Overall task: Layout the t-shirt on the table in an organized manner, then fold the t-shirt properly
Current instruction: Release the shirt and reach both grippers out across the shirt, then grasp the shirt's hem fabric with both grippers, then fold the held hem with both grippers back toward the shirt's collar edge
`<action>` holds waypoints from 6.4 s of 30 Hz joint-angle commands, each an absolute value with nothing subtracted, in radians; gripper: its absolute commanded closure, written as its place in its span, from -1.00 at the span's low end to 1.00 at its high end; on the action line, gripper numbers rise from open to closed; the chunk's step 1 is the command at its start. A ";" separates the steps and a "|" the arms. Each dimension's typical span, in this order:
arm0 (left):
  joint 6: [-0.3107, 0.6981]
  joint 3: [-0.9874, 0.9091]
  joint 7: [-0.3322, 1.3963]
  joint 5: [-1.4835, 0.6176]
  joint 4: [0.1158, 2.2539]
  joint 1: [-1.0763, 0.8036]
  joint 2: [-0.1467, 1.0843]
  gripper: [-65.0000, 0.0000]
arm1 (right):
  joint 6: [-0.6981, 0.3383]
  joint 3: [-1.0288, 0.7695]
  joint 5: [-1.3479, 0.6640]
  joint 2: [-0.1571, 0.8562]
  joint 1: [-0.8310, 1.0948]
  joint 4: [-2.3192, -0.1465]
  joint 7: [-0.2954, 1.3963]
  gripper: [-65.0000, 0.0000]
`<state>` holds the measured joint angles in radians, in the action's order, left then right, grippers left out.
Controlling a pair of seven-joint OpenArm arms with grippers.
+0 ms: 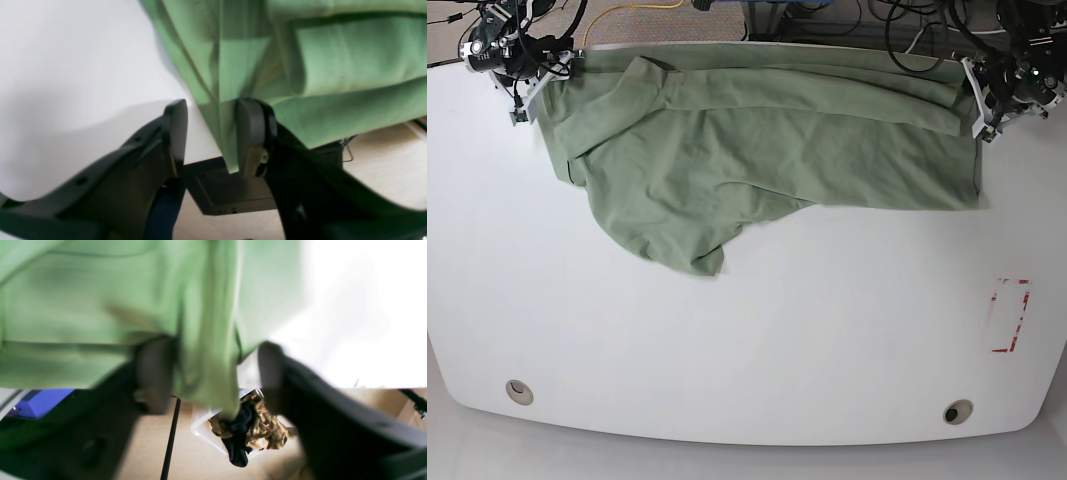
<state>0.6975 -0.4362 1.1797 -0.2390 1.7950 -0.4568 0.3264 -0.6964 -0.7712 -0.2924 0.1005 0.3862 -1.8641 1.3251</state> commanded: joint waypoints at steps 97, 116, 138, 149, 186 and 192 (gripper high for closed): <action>0.698 -0.469 1.227 -0.042 1.566 0.128 0.269 0.29 | -0.698 -0.332 -0.286 0.120 -0.412 -1.081 0.964 0.19; 0.698 -0.584 1.227 -0.044 1.385 0.206 0.263 0.27 | -0.698 -0.329 -0.288 0.148 -0.412 -1.121 0.964 0.98; 0.698 -0.587 1.251 -0.200 1.303 0.217 0.245 0.27 | -0.698 -0.328 -0.288 0.148 -0.410 -1.130 0.969 0.98; 0.698 -0.587 1.297 -0.251 1.307 0.219 0.254 -0.10 | -0.698 -0.328 -0.288 0.148 -0.404 -1.130 0.969 0.98; 0.698 -0.450 1.236 -0.323 1.337 0.200 0.282 -0.21 | -0.698 -0.328 -0.289 0.150 -0.372 -1.132 0.967 0.98; 0.698 -0.450 1.234 -0.262 1.299 0.199 0.285 -0.21 | -0.698 -0.328 -0.289 0.151 -0.372 -1.132 0.967 0.98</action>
